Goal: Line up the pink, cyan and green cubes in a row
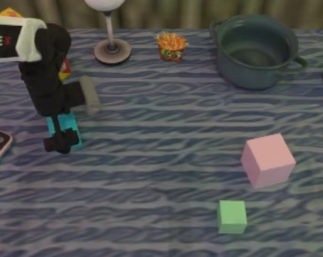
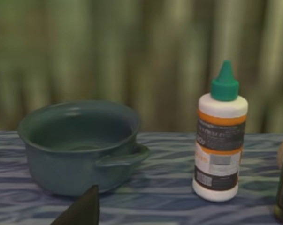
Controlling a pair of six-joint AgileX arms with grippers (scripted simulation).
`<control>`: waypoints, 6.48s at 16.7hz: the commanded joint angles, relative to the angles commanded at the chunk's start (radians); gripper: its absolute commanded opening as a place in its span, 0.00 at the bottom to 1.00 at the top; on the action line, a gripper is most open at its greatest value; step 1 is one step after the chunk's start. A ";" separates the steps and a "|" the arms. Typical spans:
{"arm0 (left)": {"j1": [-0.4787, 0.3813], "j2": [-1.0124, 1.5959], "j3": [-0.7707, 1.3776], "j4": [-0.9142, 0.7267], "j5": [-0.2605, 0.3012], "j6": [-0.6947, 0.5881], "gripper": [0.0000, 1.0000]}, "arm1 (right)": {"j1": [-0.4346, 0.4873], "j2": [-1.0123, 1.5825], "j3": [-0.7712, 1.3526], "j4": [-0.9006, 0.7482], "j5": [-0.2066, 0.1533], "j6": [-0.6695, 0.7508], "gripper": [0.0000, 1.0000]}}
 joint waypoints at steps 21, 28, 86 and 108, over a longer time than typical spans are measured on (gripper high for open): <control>0.000 0.012 -0.015 0.022 0.000 0.001 0.00 | 0.000 0.000 0.000 0.000 0.000 0.000 1.00; 0.001 -0.014 -0.012 -0.002 0.007 -0.008 0.00 | 0.000 0.000 0.000 0.000 0.000 0.000 1.00; -0.725 -0.174 -0.203 0.027 0.011 -0.402 0.83 | 0.000 0.000 0.000 0.000 0.000 0.000 1.00; -0.702 -0.271 -0.057 -0.216 0.010 -0.402 1.00 | 0.000 0.000 0.000 0.000 0.000 0.000 1.00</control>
